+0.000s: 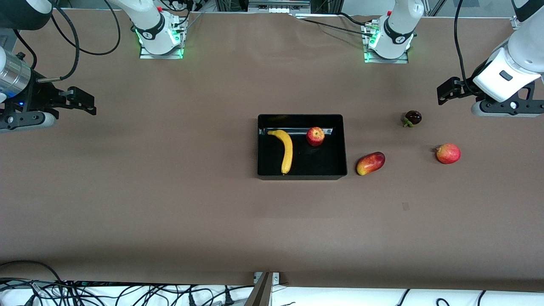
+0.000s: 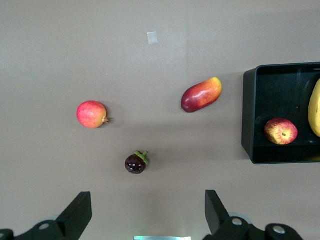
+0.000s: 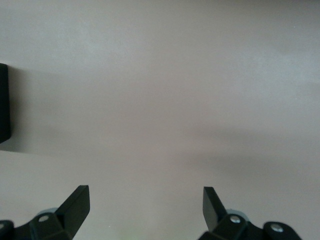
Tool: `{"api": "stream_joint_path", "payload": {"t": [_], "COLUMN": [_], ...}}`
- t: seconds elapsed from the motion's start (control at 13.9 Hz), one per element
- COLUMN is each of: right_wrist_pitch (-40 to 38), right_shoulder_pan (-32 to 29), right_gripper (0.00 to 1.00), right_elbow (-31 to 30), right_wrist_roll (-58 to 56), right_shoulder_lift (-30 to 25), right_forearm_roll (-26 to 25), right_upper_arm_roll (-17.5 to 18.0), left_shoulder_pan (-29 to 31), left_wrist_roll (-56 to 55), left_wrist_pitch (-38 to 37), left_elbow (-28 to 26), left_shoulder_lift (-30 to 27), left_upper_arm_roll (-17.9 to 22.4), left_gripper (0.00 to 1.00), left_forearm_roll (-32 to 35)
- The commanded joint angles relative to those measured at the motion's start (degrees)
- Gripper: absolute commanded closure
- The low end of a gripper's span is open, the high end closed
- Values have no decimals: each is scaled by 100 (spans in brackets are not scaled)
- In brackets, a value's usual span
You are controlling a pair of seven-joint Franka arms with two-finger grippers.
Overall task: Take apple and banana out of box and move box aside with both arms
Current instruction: 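Reach the left gripper into the black box and grasp the red apple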
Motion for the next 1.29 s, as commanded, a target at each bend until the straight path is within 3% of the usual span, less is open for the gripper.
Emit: {"api": "stream_joint_path", "payload": {"t": [0.0, 0.29, 0.57, 0.72, 0.93, 1.22], "right_wrist_pitch": [-29, -38, -30, -30, -38, -47], "right_shoulder_pan": [57, 48, 48, 48, 48, 48], "right_gripper": [0, 0, 0, 0, 0, 0], "right_elbow": [-22, -4, 14, 14, 14, 14], "right_wrist_roll": [-59, -68, -59, -77, -68, -68], "right_shoulder_lift": [-44, -62, -62, -62, -62, -62], "right_forearm_roll": [-149, -114, -88, -88, -105, -96], "right_upper_arm_roll": [14, -12, -21, -21, -21, -30], "left_shoulder_pan": [-30, -39, -634, -1293, -1927, -2314], "left_wrist_roll": [45, 28, -25, -609, -2622, -3338], "left_wrist_pitch": [-197, -214, -812, -271, 687, 1961], "left_elbow": [246, 263, 281, 316, 316, -103], "left_shoulder_lift": [116, 169, 1036, 1442, 1996, 2594], "left_upper_arm_roll": [6, -2, -99, -108, -125, -134], "left_gripper": [0, 0, 0, 0, 0, 0], "left_forearm_roll": [-33, -103, -612, -526, -516, -560]}}
